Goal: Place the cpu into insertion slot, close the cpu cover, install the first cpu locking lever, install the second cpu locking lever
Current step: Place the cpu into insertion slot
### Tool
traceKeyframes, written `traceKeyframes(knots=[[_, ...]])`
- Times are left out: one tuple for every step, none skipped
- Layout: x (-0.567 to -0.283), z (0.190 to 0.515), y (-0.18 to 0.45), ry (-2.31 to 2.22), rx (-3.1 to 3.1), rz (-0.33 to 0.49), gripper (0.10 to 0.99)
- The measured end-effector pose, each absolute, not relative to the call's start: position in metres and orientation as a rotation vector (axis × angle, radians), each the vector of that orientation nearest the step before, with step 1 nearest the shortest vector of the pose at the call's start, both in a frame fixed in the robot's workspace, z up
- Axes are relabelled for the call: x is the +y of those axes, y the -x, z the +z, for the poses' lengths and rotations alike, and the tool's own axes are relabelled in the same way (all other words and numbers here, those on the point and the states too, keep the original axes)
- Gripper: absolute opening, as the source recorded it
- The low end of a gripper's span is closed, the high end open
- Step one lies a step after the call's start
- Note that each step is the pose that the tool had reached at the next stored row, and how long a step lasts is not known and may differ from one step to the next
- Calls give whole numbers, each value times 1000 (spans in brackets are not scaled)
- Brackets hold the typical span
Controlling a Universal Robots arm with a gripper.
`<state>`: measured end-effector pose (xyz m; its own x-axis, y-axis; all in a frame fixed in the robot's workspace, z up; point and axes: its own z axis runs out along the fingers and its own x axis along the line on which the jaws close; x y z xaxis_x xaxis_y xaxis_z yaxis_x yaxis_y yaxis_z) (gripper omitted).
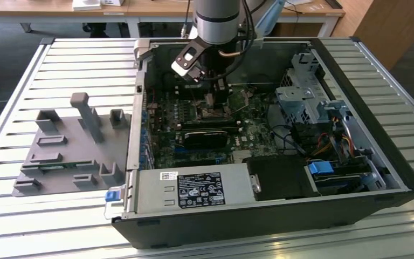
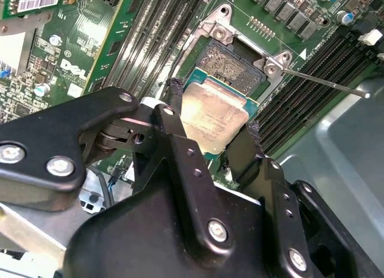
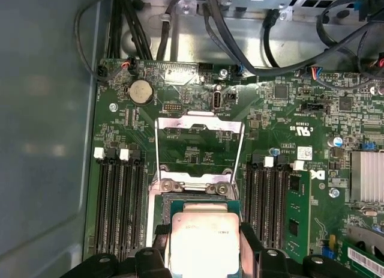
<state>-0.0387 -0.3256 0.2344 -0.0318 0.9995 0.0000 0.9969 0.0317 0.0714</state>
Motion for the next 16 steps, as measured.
traceKeyframes(knots=[[-325, 234, 39, -2150, 2220, 79, 541], [-325, 233, 39, -2150, 2220, 79, 541], [-325, 233, 39, -2150, 2220, 79, 541], [-325, 232, 39, -2150, 2220, 79, 541], [-325, 231, 39, -2150, 2220, 79, 541], [-325, 231, 40, -2150, 2220, 79, 541], [-325, 230, 40, -2150, 2220, 79, 541], [-324, 229, 41, -2150, 2220, 79, 541], [-324, 229, 41, -2150, 2220, 79, 541], [-324, 228, 41, -2150, 2220, 79, 541], [-324, 227, 42, -2150, 2220, 79, 541], [-324, 227, 42, -2150, 2220, 79, 541], [-324, 226, 42, -2150, 2220, 79, 541], [-323, 225, 42, -2150, 2220, 79, 541], [-323, 225, 42, -2150, 2220, 79, 541], [-323, 224, 42, -2150, 2220, 79, 541]])
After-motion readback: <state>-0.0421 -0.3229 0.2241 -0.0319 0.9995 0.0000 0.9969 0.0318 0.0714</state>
